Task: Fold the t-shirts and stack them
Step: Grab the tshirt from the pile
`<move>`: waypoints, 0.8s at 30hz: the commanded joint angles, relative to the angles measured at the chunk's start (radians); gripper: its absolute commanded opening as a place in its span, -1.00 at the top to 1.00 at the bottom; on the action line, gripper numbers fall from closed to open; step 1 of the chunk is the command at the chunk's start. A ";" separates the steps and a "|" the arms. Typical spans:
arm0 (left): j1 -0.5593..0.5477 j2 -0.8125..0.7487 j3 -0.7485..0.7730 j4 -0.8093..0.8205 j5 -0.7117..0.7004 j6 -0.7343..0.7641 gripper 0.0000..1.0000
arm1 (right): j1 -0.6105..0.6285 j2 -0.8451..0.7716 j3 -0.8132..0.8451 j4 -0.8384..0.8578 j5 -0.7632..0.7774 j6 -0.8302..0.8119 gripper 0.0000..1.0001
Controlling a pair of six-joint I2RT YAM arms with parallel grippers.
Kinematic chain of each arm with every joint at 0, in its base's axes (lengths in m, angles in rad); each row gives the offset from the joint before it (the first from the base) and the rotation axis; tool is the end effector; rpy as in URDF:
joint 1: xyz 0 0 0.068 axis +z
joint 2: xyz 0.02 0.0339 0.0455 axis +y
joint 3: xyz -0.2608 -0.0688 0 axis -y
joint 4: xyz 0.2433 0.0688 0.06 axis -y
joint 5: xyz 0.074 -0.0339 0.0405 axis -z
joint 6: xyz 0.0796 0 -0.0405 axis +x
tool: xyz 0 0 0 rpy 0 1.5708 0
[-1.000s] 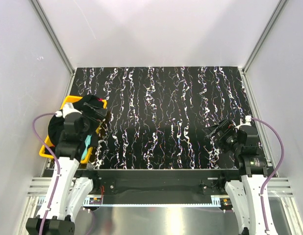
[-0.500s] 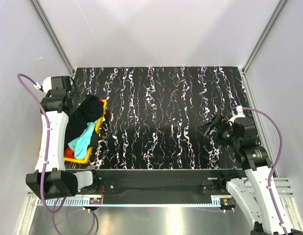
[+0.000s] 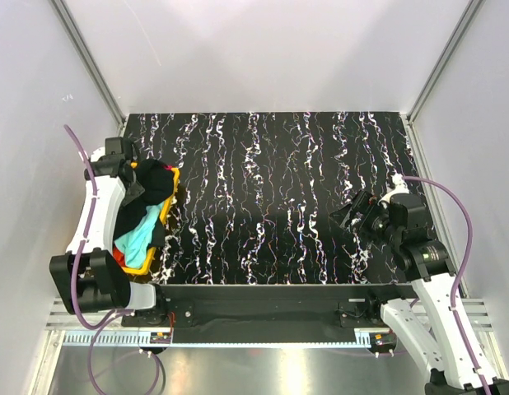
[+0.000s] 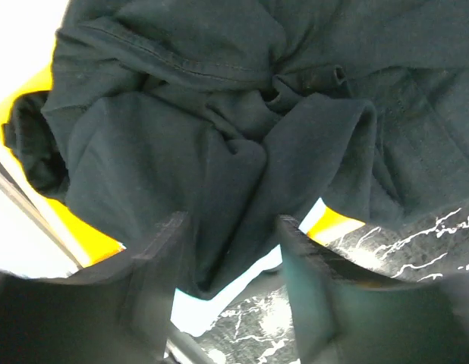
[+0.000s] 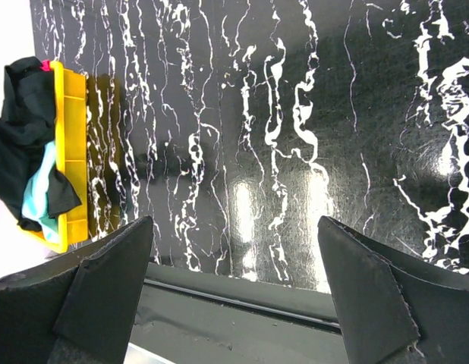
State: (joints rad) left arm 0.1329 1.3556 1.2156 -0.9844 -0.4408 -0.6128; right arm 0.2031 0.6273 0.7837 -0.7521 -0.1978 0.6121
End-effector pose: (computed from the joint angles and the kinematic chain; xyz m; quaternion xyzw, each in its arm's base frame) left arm 0.2697 0.0703 0.2621 -0.3917 0.8686 0.1558 0.2605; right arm 0.1591 0.0487 0.2784 0.1332 0.8702 0.2649 0.3934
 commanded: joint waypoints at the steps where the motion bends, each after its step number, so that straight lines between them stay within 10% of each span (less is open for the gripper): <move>1: 0.008 -0.006 0.008 0.084 0.023 0.007 0.03 | 0.009 0.028 0.060 0.008 0.038 -0.025 -0.91; 3: 0.011 0.019 0.031 0.082 0.043 0.002 0.04 | 0.009 0.044 0.072 -0.003 0.037 -0.025 -0.90; 6: 0.010 0.019 0.103 0.075 0.080 -0.005 1.00 | 0.010 0.077 0.086 -0.015 0.041 -0.028 -0.88; 16: -0.048 -0.090 0.646 0.094 0.264 0.031 1.00 | 0.007 0.091 0.089 -0.032 0.078 -0.045 -0.89; 20: -0.087 -0.115 0.742 0.294 0.598 0.056 1.00 | 0.009 0.101 0.094 -0.033 0.100 -0.025 -0.89; 24: -0.307 -0.060 0.869 0.380 0.680 0.082 1.00 | 0.009 0.123 0.092 -0.032 0.097 0.021 -0.87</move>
State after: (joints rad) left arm -0.0277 1.2572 1.9835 -0.7986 0.0292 -0.5766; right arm 0.2039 0.7361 0.8341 -0.7876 -0.1345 0.6037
